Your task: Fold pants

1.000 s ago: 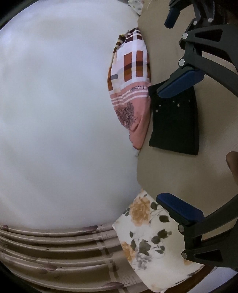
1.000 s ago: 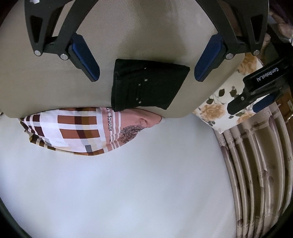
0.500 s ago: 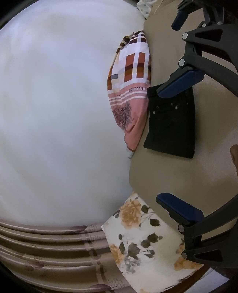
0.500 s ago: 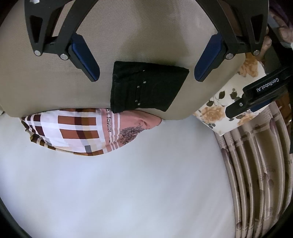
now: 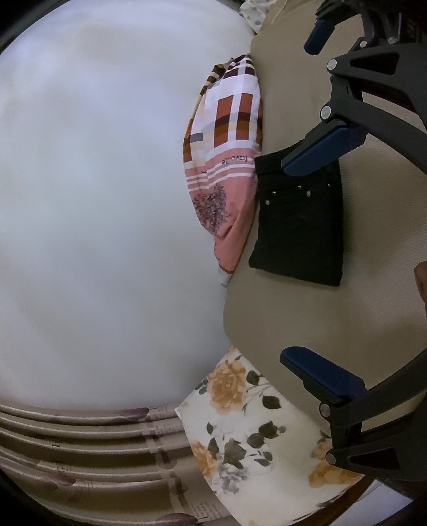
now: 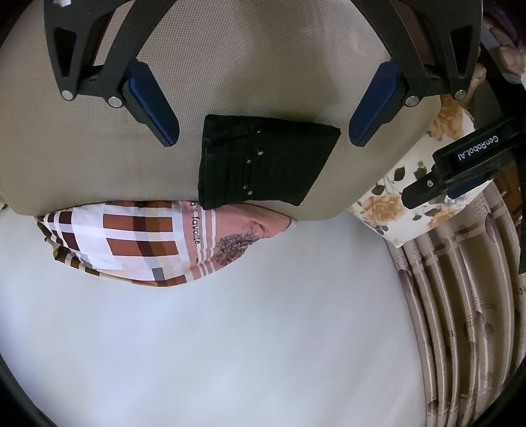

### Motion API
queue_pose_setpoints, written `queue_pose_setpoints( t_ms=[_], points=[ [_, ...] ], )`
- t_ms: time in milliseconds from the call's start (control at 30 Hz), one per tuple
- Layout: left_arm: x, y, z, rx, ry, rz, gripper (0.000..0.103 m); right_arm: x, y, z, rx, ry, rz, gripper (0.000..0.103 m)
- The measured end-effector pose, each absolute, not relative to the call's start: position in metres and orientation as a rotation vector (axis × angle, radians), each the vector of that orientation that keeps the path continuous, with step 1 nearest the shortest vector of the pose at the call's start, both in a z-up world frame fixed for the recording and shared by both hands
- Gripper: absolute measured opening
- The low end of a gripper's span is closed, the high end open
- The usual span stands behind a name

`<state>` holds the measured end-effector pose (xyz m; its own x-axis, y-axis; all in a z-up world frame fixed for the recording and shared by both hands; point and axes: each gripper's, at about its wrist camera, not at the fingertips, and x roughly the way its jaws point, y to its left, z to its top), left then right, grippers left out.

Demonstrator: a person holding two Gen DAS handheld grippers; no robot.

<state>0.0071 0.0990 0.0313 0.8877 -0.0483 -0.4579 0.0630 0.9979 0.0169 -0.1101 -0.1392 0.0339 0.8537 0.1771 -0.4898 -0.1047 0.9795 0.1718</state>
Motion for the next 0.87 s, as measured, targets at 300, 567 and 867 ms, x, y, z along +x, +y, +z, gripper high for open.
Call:
queue_pose_setpoints(
  t_ms=[300,567,867],
  points=[
    [0.012,0.101,0.027,0.037,0.488,-0.065,0.103,-0.108,-0.140,0.031,0.141,0.538,0.154,0.103],
    [0.014,0.100,0.021,0.047,0.488,-0.082,0.103,-0.106,-0.140,0.028,0.140,0.546,0.156,0.103],
    [0.017,0.097,0.014,0.056,0.487,-0.082,0.103,-0.106,-0.140,0.023,0.141,0.557,0.157,0.103]
  ],
)
